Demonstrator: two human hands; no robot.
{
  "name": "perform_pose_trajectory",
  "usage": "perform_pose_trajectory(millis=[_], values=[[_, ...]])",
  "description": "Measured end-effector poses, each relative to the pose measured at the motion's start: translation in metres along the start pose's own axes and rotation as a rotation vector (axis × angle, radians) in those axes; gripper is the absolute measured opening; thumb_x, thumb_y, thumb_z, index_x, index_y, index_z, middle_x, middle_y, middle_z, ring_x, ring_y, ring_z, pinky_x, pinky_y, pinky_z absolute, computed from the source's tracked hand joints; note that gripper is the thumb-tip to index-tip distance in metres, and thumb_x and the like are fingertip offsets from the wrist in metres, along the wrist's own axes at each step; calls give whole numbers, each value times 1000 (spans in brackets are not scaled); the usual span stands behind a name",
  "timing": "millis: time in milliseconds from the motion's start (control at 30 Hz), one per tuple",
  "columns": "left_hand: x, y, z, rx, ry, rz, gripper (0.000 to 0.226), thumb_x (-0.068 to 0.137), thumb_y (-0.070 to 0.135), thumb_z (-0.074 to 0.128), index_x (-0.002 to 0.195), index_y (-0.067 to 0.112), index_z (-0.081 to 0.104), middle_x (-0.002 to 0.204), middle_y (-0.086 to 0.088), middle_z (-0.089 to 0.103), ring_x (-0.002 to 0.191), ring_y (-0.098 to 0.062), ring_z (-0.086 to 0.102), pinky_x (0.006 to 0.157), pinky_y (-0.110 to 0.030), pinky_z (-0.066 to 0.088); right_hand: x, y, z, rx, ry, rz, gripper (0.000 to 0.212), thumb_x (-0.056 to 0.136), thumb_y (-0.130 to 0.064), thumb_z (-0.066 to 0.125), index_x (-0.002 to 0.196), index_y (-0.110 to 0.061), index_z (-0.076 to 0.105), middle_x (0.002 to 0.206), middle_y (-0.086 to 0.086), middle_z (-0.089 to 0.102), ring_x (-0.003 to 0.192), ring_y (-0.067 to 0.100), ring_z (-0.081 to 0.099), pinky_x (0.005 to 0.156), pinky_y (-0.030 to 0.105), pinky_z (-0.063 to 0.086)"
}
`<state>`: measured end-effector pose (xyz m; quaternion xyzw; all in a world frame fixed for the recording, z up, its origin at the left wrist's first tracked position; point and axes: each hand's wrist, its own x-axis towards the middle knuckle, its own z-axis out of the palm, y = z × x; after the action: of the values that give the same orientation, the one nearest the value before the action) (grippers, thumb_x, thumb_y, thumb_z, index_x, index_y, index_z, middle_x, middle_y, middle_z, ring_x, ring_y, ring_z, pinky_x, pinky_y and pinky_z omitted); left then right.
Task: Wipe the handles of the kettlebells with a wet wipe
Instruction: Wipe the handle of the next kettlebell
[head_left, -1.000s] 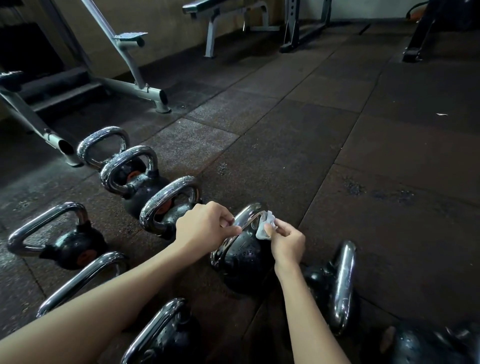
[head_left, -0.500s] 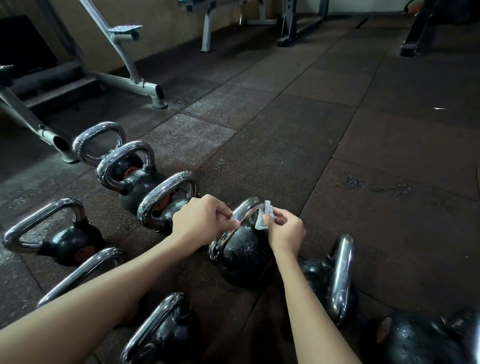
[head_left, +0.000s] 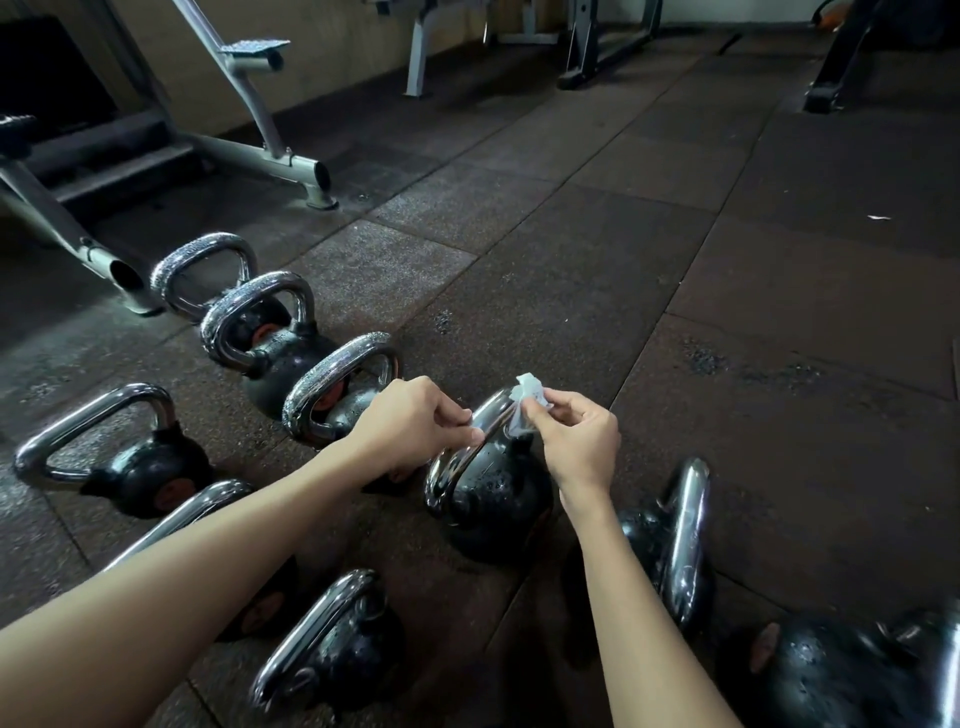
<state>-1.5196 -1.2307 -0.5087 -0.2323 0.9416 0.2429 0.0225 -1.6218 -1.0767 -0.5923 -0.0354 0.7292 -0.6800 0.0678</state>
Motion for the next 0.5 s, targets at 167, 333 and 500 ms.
perform_pose_trajectory(millis=[167,333,500], values=[[8,-14,-4,-61,-115,32,24,85,47,81,105,34,82,117,19,74,104,-7,72,96,-34,55,-50,-1,9,22,-108,-61,19,74,-19,92,90,-21,81,71,-10,77,66,1,73,63,15,54],[9,-17,-2,-154,-129,-1,27,85,42,82,108,29,82,118,19,74,109,3,65,92,-11,45,-28,-4,9,29,8,-19,15,75,-22,91,82,-26,79,69,-10,76,66,3,72,69,29,58],[11,-21,4,-188,-80,-22,26,86,40,82,109,28,82,112,15,76,100,3,67,76,-1,45,-69,1,11,27,-141,19,18,73,-16,93,84,-20,79,70,-7,77,65,6,74,64,23,57]])
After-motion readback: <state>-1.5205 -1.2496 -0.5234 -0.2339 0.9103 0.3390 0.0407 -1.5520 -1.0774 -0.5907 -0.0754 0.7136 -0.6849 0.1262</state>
